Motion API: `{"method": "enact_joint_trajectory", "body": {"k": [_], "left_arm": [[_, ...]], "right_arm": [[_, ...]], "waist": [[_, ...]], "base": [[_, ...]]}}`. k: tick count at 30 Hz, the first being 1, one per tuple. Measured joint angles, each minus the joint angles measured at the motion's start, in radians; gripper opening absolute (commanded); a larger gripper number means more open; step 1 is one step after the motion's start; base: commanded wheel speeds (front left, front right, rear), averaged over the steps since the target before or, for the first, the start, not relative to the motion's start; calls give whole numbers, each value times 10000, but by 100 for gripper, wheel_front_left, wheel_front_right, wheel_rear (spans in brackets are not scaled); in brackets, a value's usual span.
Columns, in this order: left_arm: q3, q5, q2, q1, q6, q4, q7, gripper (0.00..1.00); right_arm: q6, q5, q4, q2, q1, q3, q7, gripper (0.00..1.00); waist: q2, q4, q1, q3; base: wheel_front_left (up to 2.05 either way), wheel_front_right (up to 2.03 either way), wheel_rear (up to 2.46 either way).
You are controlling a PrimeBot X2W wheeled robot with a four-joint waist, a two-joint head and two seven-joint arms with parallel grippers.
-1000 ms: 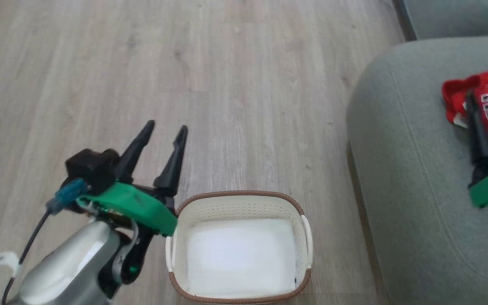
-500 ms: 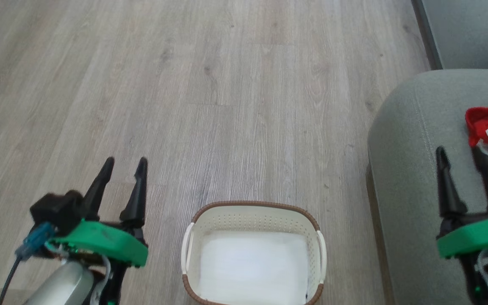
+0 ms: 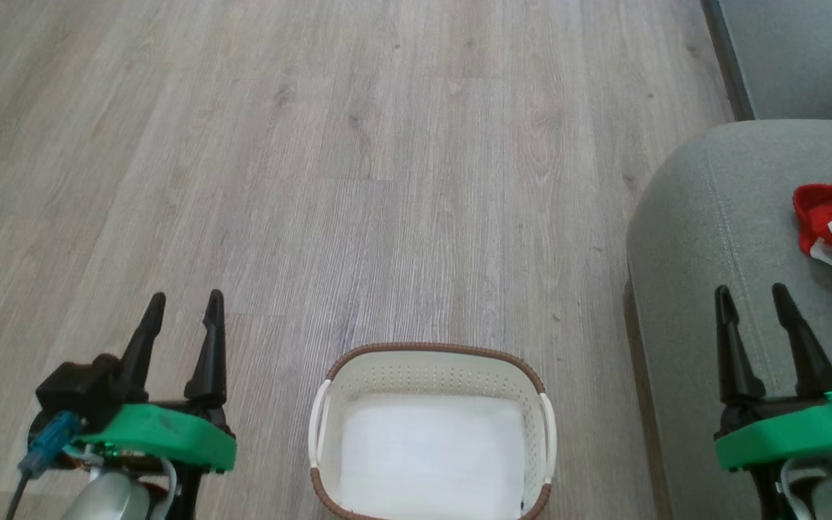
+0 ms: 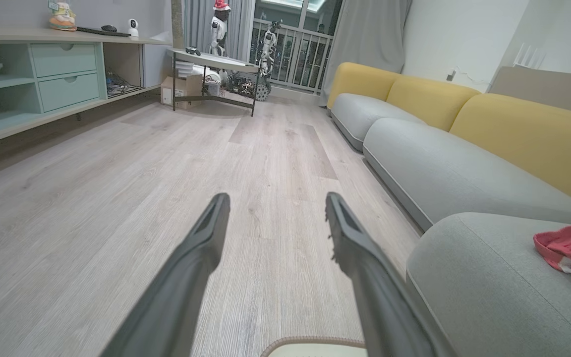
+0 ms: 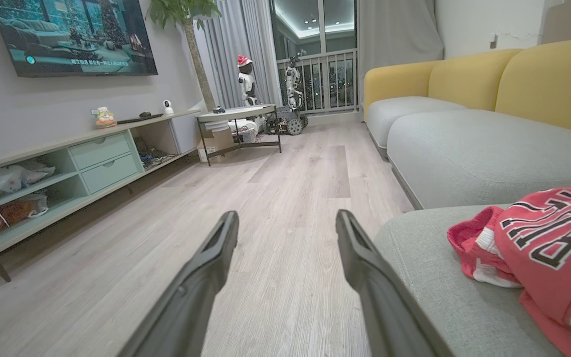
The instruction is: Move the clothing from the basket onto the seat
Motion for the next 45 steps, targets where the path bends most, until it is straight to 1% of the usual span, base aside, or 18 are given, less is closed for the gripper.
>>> {"method": "enact_joint_trajectory", "body": {"k": [8,12,16,18,19,23,25,45], "left_arm": [[426,462,-420,115,-474,157,0,100],[652,616,-548,198,-667,318,0,100],[686,738,-679,198,-792,447,-2,100],[694,782,-694,198,-926,497,0,100],[698,784,-698,198,-965,531,0,0],[548,777,-859,462,-957,1116,46,0],[545,665,-945,709,-961,1256,84,0],[1022,-1072,-1285,743,-1312,1436,596,0]], "right_arm": [[0,2,232,33,-2,222,-117,100],[0,2,303,35,-11,314,-132,100],[0,6,351,35,-17,424,-174,100],[0,13,360,35,-20,449,-174,100],[0,31,366,35,-22,462,-174,0],[2,33,1043,65,106,569,-157,0],[2,138,1185,81,254,585,-150,0],[2,2215,1344,263,177,487,360,0]], "waist": [[0,-158,0,64],[0,-231,0,91],[0,-299,0,119],[0,-327,0,139],[0,-340,0,146],[0,-352,0,148],[0,-364,0,148],[0,-485,0,153]], "base": [[0,0,0],[0,0,0],[0,0,0],[0,0,0],[0,0,0],[0,0,0],[0,0,0],[0,0,0]]}}
